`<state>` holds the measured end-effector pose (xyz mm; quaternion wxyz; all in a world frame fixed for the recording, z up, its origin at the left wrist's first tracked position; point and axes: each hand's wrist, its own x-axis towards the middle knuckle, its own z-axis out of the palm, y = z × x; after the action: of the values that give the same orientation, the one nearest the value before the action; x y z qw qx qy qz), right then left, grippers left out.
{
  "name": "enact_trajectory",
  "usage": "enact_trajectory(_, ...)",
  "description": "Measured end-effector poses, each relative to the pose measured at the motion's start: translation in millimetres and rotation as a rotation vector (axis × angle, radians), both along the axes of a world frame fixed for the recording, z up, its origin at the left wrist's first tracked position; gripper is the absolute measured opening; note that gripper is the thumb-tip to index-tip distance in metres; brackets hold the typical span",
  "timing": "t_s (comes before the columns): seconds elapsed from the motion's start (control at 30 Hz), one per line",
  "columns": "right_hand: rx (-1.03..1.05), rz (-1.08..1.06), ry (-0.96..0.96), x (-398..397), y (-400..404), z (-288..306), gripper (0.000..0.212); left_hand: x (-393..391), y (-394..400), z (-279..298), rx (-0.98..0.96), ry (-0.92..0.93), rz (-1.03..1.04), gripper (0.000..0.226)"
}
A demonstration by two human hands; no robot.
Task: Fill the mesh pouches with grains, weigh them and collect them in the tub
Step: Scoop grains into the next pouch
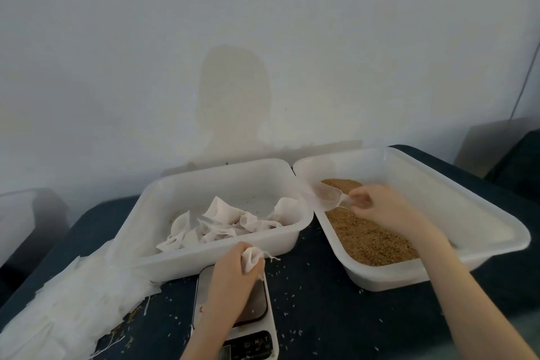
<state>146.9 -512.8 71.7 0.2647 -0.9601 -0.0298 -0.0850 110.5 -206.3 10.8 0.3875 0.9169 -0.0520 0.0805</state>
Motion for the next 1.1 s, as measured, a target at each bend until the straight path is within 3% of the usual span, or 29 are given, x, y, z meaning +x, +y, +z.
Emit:
enact_trajectory(0.13,-0.047,-0.129,0.074,3.3,-2.8,-12.6,0.029,0.3,9.6,-6.4,0.236,-0.015,0.039,0.013)
enact_trajectory(0.23,-0.218,-0.191,0.175,2.3,1.0,-17.7,0.02,-3.5,19.3,-9.8,0.483,-0.202,0.069,0.012)
enact_trajectory(0.33,-0.328,-0.153,0.275,1.6,8.1,-21.5,0.028,-4.5,23.9,-11.5,0.551,-0.199,0.057,0.012)
enact_trajectory(0.5,-0.524,-0.141,0.306,-2.3,22.1,-16.2,0.03,-0.7,31.7,-12.3,0.385,-0.112,0.044,0.008)
enact_trajectory(0.63,-0.616,-0.176,0.149,-8.6,53.6,-5.1,0.021,-1.7,46.2,-11.5,0.233,-0.012,-0.026,0.005)
enact_trajectory(0.87,-0.279,-0.061,-0.257,-27.3,135.6,-0.5,0.024,-10.5,80.6,-15.2,-0.032,-0.046,-0.05,0.015)
enact_trajectory(1.0,-0.19,0.132,-0.26,-31.1,178.4,-35.9,0.024,-13.1,97.1,-28.3,-0.23,-0.061,0.077,0.012)
enact_trajectory(1.1,-0.103,0.136,-0.223,-24.9,192.5,-67.6,0.026,-14.9,104.3,-39.4,-0.336,-0.081,0.215,0.017)
